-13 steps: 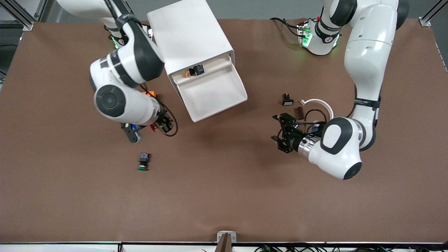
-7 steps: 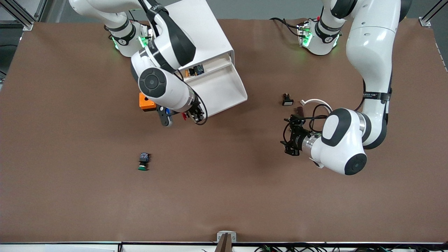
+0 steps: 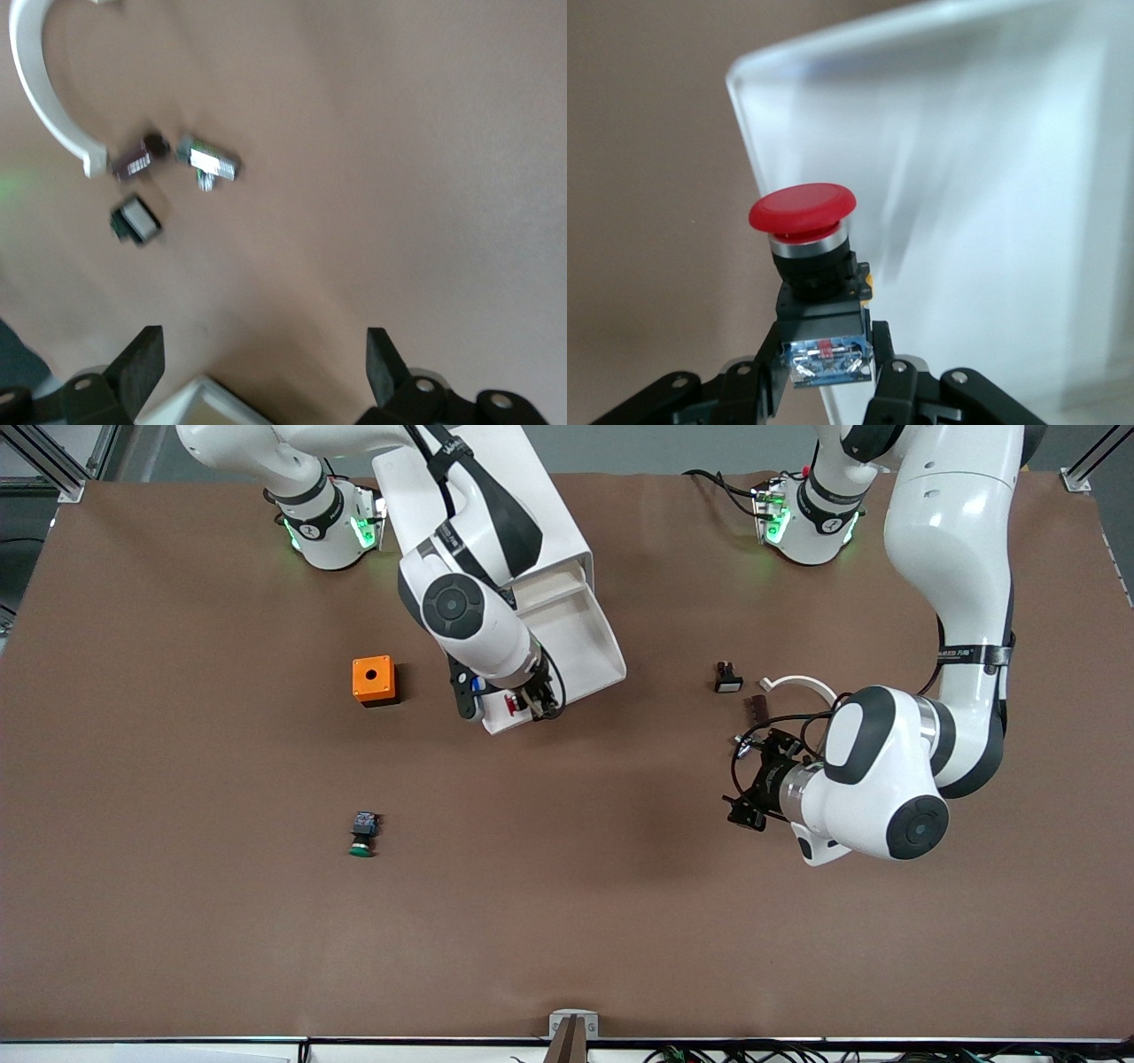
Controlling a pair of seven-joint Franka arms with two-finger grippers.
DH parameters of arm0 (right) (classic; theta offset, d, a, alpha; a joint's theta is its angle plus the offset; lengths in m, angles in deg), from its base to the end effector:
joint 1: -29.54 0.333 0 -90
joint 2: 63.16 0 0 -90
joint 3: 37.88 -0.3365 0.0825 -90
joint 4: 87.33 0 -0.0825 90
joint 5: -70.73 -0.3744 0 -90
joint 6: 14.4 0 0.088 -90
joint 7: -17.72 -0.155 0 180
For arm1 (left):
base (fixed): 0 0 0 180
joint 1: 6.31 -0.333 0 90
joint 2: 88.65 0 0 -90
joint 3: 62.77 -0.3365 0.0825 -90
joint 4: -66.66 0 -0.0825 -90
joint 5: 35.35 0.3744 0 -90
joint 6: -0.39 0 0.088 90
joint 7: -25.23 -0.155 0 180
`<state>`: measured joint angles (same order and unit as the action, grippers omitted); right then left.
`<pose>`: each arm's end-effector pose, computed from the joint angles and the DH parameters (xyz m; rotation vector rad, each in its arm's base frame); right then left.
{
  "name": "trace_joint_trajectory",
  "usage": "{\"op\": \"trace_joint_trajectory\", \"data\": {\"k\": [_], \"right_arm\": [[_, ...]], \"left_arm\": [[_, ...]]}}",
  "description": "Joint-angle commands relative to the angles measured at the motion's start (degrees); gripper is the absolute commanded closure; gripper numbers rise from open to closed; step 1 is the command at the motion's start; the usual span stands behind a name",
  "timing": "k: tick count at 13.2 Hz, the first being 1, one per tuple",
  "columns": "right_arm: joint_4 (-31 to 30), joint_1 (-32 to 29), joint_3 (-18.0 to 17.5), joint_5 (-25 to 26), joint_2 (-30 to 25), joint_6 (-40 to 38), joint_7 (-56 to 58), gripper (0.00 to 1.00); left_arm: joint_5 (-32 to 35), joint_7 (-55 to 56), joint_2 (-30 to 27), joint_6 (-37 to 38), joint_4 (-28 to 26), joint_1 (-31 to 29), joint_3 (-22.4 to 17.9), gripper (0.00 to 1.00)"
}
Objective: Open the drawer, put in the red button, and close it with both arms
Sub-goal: 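Carry the red button into the open drawer with the right gripper, then open the right gripper to drop the red button into the drawer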
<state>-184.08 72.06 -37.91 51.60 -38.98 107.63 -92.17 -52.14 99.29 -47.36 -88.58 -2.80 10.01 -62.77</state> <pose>0.4748 0.4735 0.3353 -2.3627 1.8929 0.4144 0.6494 -0.2373 0.3056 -2.5836 -1.5124 0.7201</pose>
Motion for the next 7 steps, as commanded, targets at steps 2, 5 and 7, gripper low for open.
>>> {"op": "trace_joint_trajectory", "data": {"k": [2,5,7], "right_arm": [[-2.92,2.14,0.65,-1.35,-2.47,2.59,-3.14,0.63],[-2.83,2.84,0.74,-0.82,-2.47,2.07,-3.14,0.14],[-1.43,1.71,1.44,0.58,-2.90,0.06,-2.79,0.00]], "left_arm": [[4.13,-11.46,-1.38,-0.59,-2.52,-0.58,1.14,0.01],[4.75,-25.60,-2.17,-2.34,-4.46,-0.59,1.14,0.01],[4.84,-29.66,-2.61,-5.41,-5.94,0.02,1.14,0.01]]}}
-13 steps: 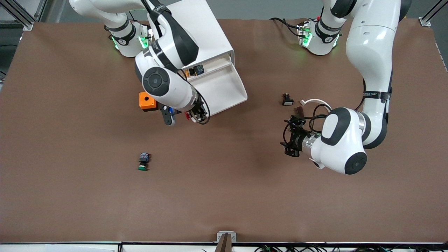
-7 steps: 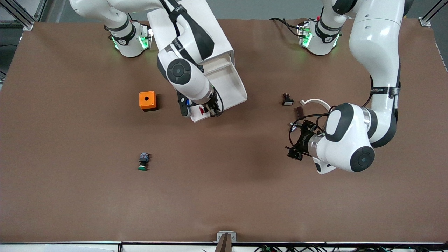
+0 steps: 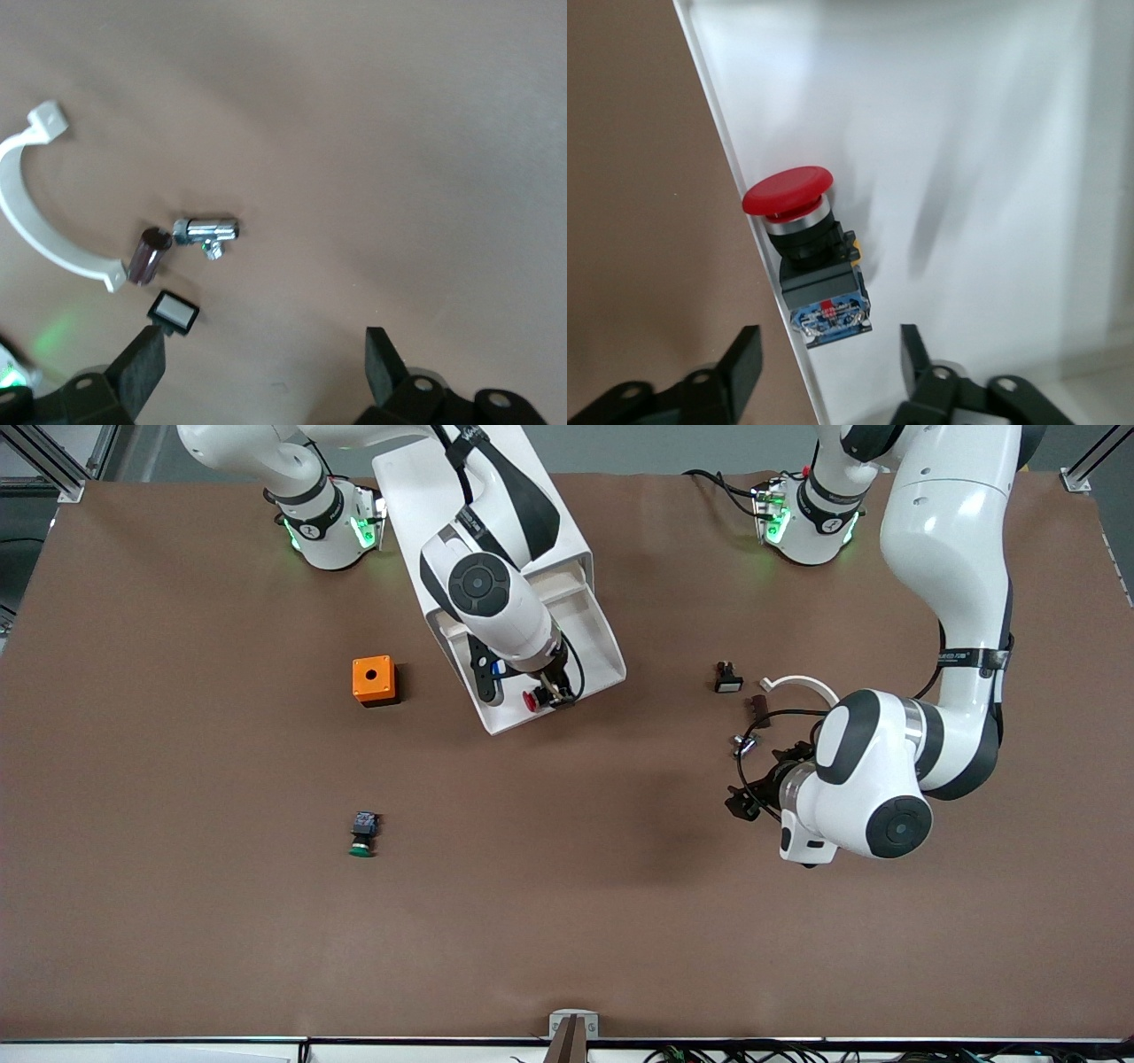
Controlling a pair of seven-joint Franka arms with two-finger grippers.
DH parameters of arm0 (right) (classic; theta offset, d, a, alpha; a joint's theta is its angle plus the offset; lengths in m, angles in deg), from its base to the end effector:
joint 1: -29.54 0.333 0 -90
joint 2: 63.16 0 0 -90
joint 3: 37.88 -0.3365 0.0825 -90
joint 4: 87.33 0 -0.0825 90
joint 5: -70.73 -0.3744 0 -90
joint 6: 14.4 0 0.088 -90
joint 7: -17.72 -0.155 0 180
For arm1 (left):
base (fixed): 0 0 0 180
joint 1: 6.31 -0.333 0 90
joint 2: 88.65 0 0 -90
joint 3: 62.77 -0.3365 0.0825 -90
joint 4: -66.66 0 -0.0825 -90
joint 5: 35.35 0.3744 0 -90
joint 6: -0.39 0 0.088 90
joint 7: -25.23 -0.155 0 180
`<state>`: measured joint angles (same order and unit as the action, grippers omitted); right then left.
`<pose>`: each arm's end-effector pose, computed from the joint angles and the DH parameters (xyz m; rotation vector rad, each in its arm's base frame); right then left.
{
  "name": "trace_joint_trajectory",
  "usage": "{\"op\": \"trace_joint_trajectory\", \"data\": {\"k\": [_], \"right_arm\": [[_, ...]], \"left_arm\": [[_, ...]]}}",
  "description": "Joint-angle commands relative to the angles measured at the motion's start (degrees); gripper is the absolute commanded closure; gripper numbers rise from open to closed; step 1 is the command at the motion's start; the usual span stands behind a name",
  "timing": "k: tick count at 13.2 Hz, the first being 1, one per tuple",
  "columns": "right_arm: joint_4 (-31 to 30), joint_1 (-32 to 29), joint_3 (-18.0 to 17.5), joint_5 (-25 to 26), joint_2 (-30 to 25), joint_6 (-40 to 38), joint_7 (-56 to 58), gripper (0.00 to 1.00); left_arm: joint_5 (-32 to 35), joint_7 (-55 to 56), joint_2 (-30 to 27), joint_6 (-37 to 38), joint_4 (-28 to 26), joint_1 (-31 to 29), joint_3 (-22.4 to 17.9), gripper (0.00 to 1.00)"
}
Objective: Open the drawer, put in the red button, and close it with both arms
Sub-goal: 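Open the right gripper to drop the red button into the drawer, then withdraw the right gripper while the left gripper moves toward the drawer front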
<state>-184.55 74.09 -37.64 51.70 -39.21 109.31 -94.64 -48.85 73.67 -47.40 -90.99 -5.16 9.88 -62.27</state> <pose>0.4625 0.4883 0.3366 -2.3389 1.9043 0.4002 0.6481 -0.2303 0.2883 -2.9221 -0.9139 0.6933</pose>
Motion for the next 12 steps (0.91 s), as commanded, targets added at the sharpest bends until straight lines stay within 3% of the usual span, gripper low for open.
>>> {"op": "trace_joint_trajectory", "data": {"k": [1,4,11,12], "right_arm": [[0.79,-2.25,2.03,1.61,-2.94,-3.28,1.16,0.00],[6.85,-10.33,2.13,2.06,-3.29,-14.94,17.02,0.00],[16.98,-32.48,2.13,3.55,-4.52,-35.36,53.51,0.00],[16.46,-33.90,2.13,6.86,-6.18,-36.08,59.30,0.00]], "left_arm": [[1.55,-5.53,-2.57,-5.19,-4.82,0.42,0.64,0.01],[3.04,-18.96,-3.54,-9.07,-7.20,-0.10,1.08,0.00],[3.66,-17.86,-0.03,-18.21,-7.11,4.28,0.99,0.00],[3.48,-16.55,0.24,-19.62,-7.11,4.46,1.08,0.00]]}}
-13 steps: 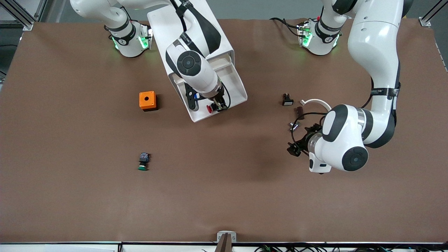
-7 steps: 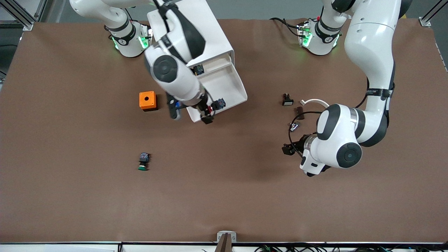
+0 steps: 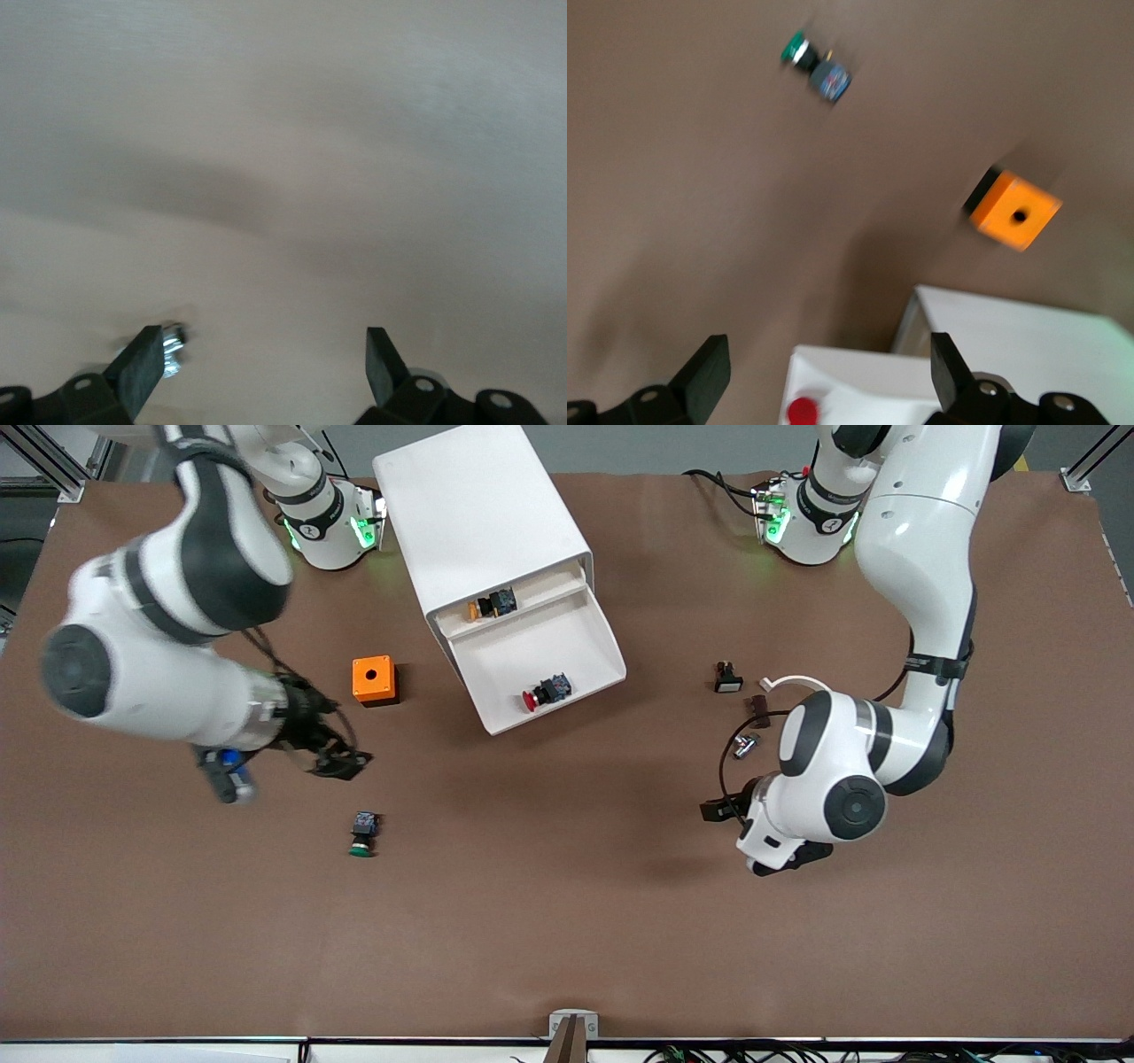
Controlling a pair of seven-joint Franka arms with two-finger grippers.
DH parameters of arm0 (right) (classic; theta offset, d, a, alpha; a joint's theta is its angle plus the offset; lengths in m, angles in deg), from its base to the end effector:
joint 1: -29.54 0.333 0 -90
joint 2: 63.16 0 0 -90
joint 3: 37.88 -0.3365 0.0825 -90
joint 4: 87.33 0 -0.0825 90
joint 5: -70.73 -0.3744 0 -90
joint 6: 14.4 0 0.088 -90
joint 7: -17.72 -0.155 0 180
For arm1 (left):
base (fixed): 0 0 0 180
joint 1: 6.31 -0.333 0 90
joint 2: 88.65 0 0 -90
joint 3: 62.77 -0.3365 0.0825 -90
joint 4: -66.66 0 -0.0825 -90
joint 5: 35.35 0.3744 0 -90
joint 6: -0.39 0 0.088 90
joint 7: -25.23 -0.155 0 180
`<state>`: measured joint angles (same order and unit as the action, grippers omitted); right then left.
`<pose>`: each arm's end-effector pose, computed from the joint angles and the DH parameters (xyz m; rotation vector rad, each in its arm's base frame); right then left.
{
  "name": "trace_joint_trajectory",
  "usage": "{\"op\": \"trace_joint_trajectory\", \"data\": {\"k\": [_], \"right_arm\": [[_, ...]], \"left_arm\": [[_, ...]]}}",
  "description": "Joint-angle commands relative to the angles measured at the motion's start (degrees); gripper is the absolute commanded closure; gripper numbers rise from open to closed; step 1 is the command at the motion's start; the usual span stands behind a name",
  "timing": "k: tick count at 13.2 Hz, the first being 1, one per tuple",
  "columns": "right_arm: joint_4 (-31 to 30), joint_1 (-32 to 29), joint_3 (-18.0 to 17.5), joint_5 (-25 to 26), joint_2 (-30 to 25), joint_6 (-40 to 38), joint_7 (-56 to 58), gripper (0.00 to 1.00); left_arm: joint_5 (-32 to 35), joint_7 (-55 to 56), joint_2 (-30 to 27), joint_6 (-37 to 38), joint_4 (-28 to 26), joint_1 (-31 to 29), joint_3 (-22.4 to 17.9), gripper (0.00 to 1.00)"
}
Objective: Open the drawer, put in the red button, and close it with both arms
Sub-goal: 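Withdraw the right gripper while the left gripper moves toward the drawer front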
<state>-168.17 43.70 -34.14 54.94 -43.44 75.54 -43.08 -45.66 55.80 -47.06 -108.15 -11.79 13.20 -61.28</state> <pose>0.6140 0.1614 0.4711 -2.7086 1.3132 0.4496 0.6535 -0.2703 0.2466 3.0161 0.3735 -0.3965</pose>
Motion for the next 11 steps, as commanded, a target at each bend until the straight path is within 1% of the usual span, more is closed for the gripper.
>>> {"op": "trace_joint_trajectory", "data": {"k": [1,2,4,6,7,8,11], "right_arm": [[-0.45,-4.83,-1.37,7.40,-2.92,-2.93,12.58,0.00],[-0.46,-5.71,-1.37,8.91,-3.88,-3.46,16.64,0.00],[-0.81,-8.78,-1.37,9.10,-5.99,-4.25,24.81,0.00],[-2.04,-9.67,-1.37,11.55,-8.89,-4.17,30.18,0.00],[-3.09,-9.85,-1.37,13.13,-10.82,-4.17,33.52,0.00],[-4.58,-10.11,-1.37,13.58,-12.84,-3.47,37.12,0.00],[-8.97,-12.83,-1.37,13.67,-18.20,-0.66,46.71,0.00]], "left_arm": [[0.30,2.11,0.42,-2.64,-0.48,2.54,0.09,0.00],[0.47,2.30,0.69,-2.99,-0.48,3.78,0.00,0.00],[0.38,2.56,1.13,-4.31,-0.56,4.75,0.00,0.00],[0.30,3.26,1.30,-5.01,-0.56,6.77,0.00,0.00],[0.30,5.27,1.30,-5.11,-0.56,7.56,0.09,0.00],[0.30,7.90,1.30,-5.11,-0.56,8.61,0.09,0.00],[0.30,13.27,2.09,-5.98,-0.65,11.86,0.09,0.00]]}}
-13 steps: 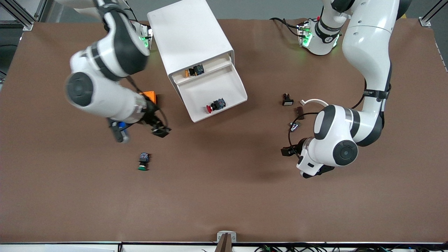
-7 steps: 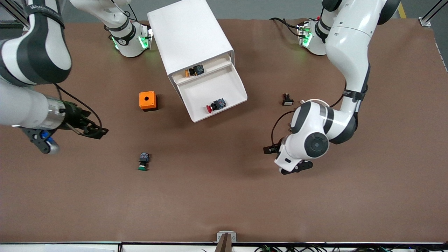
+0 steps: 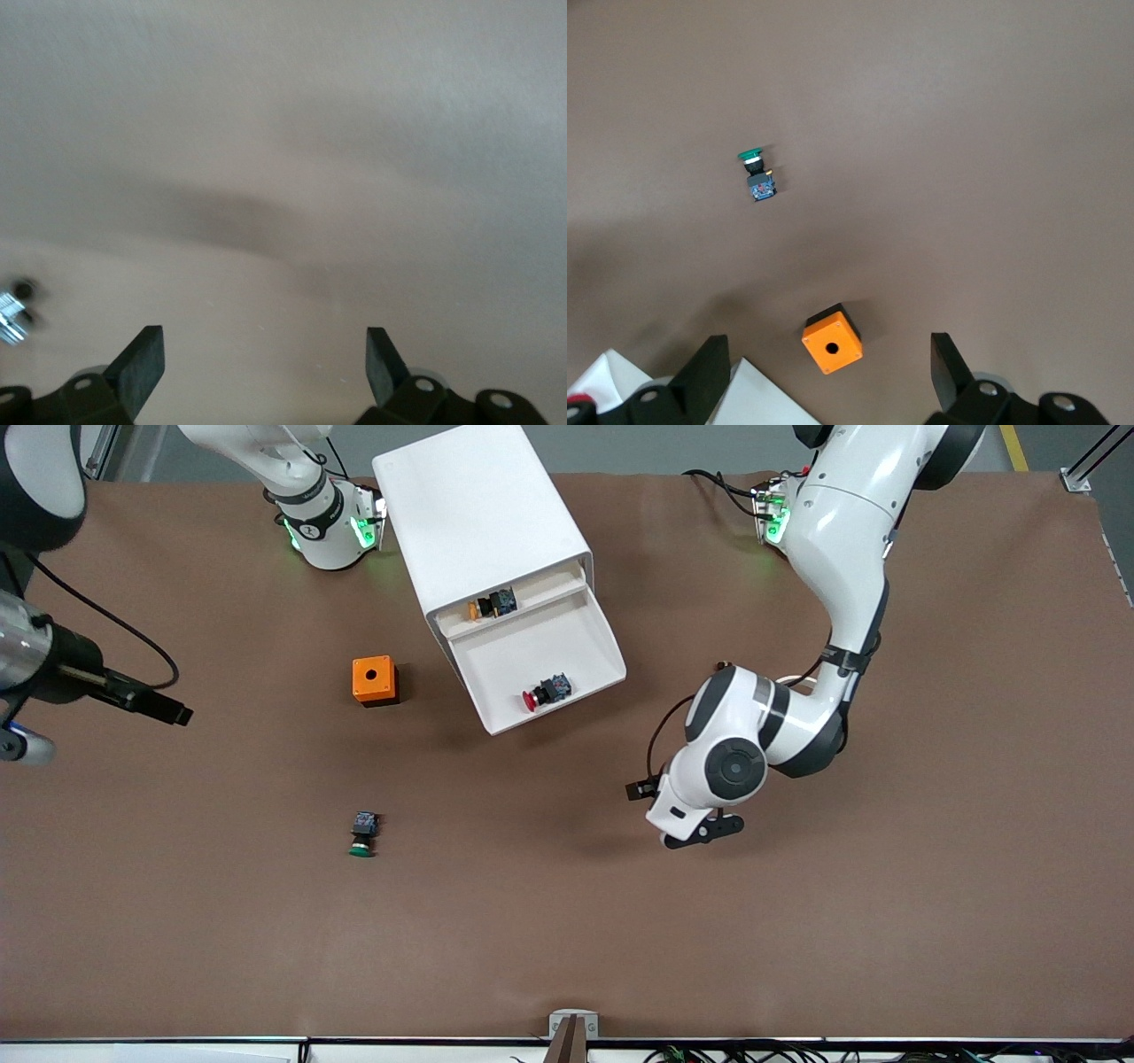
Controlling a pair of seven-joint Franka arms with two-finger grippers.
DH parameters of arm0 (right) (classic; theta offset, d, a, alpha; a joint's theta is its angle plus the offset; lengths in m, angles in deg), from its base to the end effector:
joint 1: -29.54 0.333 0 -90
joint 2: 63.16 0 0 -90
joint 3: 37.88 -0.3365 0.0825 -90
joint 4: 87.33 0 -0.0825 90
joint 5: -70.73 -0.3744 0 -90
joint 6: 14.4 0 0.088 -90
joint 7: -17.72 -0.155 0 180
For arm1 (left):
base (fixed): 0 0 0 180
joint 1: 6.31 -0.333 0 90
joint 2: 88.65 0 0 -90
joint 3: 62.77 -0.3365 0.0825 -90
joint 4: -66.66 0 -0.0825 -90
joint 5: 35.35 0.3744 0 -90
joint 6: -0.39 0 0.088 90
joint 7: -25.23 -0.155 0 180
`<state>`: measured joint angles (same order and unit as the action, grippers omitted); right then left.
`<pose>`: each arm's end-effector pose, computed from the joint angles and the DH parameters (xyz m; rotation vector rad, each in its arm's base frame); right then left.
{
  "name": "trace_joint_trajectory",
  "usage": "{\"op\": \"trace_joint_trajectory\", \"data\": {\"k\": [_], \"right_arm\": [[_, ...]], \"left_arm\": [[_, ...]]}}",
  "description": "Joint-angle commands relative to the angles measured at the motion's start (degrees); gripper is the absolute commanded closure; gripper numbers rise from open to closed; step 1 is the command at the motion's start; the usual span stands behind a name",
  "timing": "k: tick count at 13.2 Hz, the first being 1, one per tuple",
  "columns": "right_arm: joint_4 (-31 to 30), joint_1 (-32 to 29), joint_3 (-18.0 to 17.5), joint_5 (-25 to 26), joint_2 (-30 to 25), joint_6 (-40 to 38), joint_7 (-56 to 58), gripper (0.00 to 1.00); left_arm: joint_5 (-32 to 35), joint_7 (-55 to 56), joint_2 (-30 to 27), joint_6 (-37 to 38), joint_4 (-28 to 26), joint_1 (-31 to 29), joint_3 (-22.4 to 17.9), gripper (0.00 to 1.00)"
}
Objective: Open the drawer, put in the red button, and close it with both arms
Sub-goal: 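Withdraw the right gripper while the left gripper moves toward the drawer front, then push the drawer shut with the left gripper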
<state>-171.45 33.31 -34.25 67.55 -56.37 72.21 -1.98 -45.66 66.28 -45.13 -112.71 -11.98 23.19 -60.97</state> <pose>0.5734 0.0123 0.5731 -3.0598 0.5253 0.1273 0.6038 -0.3852 0.2259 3.0407 0.3991 -0.3613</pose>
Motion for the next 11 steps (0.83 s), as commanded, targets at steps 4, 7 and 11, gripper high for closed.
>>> {"op": "trace_joint_trajectory", "data": {"k": [4,7,11], "right_arm": [[-11.59,-5.26,-1.17,2.02,-11.00,6.72,16.45,0.00],[-11.59,-5.26,-1.26,3.09,-11.00,6.64,16.45,0.00],[-11.33,-5.09,-1.43,4.76,-11.00,6.20,16.45,0.00]], "left_arm": [[0.21,9.82,-0.01,-1.43,-0.82,5.91,-0.05,0.00],[0.21,14.48,-0.97,0.14,-0.82,8.20,2.05,0.00],[0.47,26.33,-2.38,3.92,-0.82,8.47,8.73,0.00]]}}
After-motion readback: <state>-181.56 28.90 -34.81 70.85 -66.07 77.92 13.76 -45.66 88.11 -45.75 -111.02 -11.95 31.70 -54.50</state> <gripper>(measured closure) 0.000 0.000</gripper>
